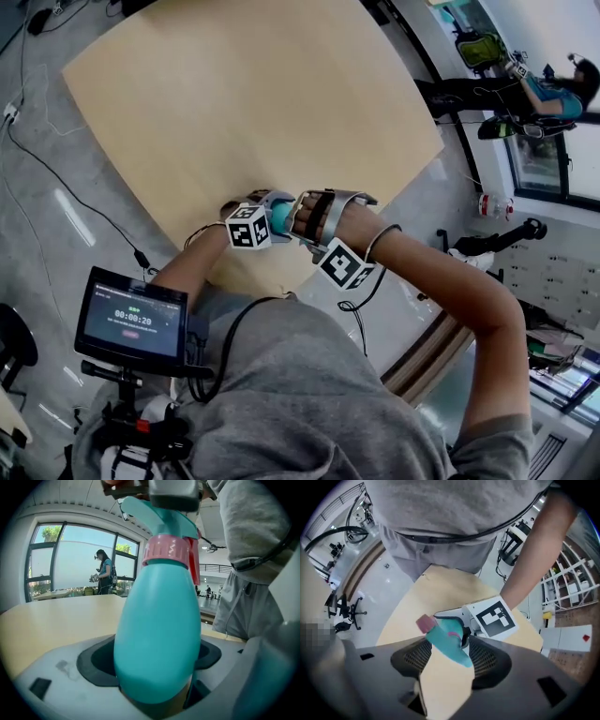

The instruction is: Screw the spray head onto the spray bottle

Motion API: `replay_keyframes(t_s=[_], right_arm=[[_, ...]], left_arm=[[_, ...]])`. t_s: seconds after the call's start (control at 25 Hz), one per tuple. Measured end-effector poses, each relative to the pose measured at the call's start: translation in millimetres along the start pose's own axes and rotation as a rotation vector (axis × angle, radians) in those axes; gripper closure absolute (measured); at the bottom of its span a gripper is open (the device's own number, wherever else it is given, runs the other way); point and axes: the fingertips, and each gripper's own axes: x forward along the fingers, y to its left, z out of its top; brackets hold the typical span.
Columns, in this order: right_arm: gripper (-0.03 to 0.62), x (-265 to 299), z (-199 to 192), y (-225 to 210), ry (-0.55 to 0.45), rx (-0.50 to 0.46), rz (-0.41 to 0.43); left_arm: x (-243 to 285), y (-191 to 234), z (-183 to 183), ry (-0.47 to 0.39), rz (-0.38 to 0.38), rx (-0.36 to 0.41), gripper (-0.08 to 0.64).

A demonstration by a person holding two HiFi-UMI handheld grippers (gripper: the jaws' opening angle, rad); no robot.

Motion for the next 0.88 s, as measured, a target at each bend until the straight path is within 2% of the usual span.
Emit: replay_keyframes(t_s=[0.08,0.12,0.2,0.32,0.4,0.44,0.6,0.76,0.88], right_arm=[[0.366,16,0,-1,-0.01,0.047,0.01],[0.422,20,-2,-2,-0.017,0.124,0.02],[0.437,22,-10,-5,-0.04,0.397,0.04],[0.44,22,-16,-7,-0.116,0.898,0.028],[0.44,24,-15,-4,-0.14,1.119,-0.002],[0.439,25,-14,-3,-0.139,1.179,-0.017],[0.439,28,-12,-3,-0.129,1.239,-0.043],[0.434,34,-12,-6,-0.137,1.249,-0.027],[0.43,47,-12,-7,-0.141,1.261,-0.039]], left_arm=[[1,0,2,-0.003,0.006,0.001,0.141],[2,0,3,-0.005,0.01,0.001,0.141],[4,3,4,-0.006,0.024,0.0,0.141],[5,3,4,0.006,0.059,-0.002,0.143],[8,1,3,0.016,0.089,0.0,0.143],[9,1,3,0.02,0.105,0.004,0.143],[10,0,0,0.022,0.135,0.005,0.144],[9,-2,-6,-0.002,0.121,-0.034,0.143],[1,-8,-25,0.031,0.107,-0.015,0.115]])
